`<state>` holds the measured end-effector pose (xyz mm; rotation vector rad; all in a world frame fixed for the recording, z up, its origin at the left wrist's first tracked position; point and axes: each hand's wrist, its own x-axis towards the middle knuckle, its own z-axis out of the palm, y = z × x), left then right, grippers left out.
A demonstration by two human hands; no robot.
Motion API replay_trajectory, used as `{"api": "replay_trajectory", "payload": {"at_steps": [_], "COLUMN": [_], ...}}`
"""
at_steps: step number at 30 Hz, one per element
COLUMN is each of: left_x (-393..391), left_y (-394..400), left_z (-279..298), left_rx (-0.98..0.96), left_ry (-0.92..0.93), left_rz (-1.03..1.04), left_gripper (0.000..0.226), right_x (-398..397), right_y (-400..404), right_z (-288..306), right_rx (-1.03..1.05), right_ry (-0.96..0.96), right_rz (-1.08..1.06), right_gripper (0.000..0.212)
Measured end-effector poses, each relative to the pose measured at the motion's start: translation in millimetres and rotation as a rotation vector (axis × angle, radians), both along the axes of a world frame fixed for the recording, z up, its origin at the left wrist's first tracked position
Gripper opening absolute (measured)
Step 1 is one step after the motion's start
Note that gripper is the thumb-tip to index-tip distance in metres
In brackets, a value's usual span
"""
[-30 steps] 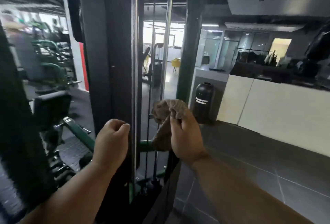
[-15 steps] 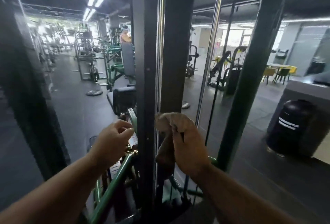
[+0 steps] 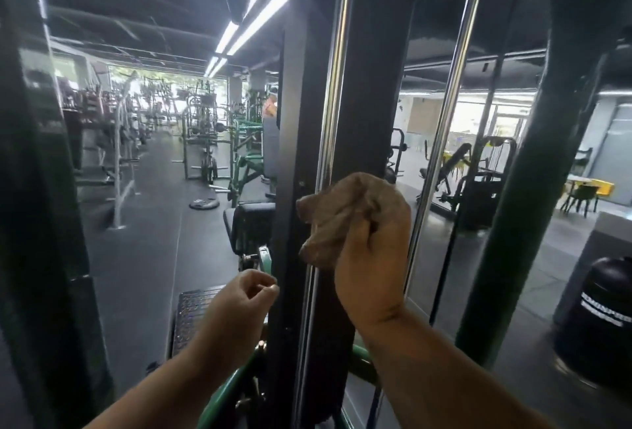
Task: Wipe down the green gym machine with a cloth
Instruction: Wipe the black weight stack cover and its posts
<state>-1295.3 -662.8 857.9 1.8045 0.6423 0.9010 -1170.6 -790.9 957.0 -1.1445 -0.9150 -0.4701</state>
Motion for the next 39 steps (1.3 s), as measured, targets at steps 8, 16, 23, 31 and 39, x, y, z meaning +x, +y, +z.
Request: {"api": "replay_trajectory", "payload": {"at_steps": [8, 16, 23, 31, 39], "left_x": [21.4, 34.2, 37.9, 25.3, 11.9], "left_y": [-3.8, -24.3, -22.3, -27.6, -47.5], "left_z": [56.8, 75.7, 67.0, 83.6, 104.5], "left_rx": [0.019, -0.008, -0.155, -0.063, 0.052], "left_ry": [-0.071, -0.115, -0.140, -0.267, -0.303], "left_rz": [0.006, 0.057, 0.016, 0.035, -0.156], "left_gripper": [0.034, 0.028, 0.034, 0.034, 0.043], "right_x": [15.1, 23.1, 45.9, 45.9, 10.5], "right_y": [23.6, 9.8, -3.0, -25.2, -5.1], "right_z": [39.1, 39.8, -4.2, 4.5, 9.4], "right_rx": [0.025, -0.106, -0.208, -0.129, -0.238], "right_ry": [0.063, 0.078, 0.164, 0.053, -0.022], "right_rz": [0.104, 0.303, 0.318, 0.249, 0.289], "right_gripper": [0.022, 0.014, 0.015, 0.028, 0.016]}}
